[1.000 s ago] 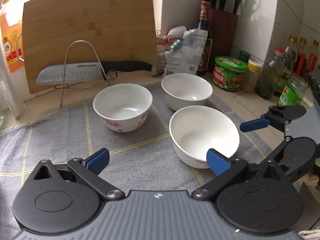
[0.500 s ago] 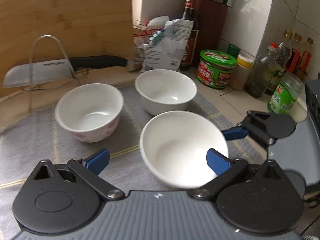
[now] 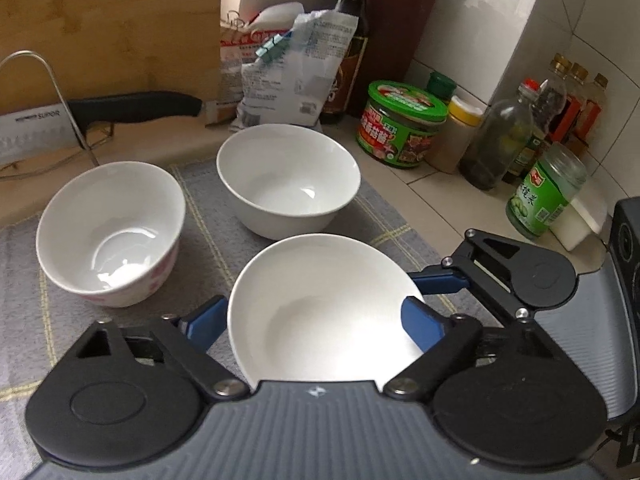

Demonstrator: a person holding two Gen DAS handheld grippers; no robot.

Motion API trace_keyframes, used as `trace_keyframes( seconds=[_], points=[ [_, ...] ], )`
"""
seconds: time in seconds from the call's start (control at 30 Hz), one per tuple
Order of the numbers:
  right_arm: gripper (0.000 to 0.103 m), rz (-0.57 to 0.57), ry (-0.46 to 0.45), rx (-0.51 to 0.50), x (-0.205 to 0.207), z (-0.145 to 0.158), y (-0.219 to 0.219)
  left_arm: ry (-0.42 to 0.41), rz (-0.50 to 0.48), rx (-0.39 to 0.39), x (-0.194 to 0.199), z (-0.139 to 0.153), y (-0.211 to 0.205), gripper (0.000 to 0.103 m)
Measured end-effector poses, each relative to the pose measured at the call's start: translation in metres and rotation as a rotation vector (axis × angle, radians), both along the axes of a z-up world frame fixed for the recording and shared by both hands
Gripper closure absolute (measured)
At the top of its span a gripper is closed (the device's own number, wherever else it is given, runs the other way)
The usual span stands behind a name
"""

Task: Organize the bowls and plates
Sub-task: 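Grasp the plain white bowl rim with the right gripper while the left gripper grasps the opposite rim, then lift the white bowl with both grippers and carry it toward the plate stack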

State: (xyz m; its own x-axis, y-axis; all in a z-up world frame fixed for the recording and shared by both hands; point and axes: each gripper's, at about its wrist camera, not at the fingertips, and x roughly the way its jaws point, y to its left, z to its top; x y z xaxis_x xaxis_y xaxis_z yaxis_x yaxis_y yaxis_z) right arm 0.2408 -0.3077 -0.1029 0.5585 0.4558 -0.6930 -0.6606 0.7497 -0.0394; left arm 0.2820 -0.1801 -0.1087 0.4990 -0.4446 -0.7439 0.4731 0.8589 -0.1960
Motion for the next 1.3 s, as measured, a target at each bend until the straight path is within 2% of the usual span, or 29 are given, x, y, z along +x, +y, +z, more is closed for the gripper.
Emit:
trace_keyframes(
  seconds=[0.17, 0.77, 1.3],
  points=[
    [0.008, 0.002, 0.005, 0.016, 0.001, 0.001, -0.001, 0.016, -0.016, 0.001, 0.003, -0.001, -0.002, 0.017],
    [0.008, 0.001, 0.012, 0.001, -0.001, 0.007, 0.006, 0.013, -0.025, -0.023, 0.0, 0.006, 0.007, 0.017],
    [0.008, 0.084, 0.006, -0.001, -0.009, 0.027, 0.043, -0.02, 0.044, -0.055, -0.023, 0.026, 0.055, 0.017]
  ],
)
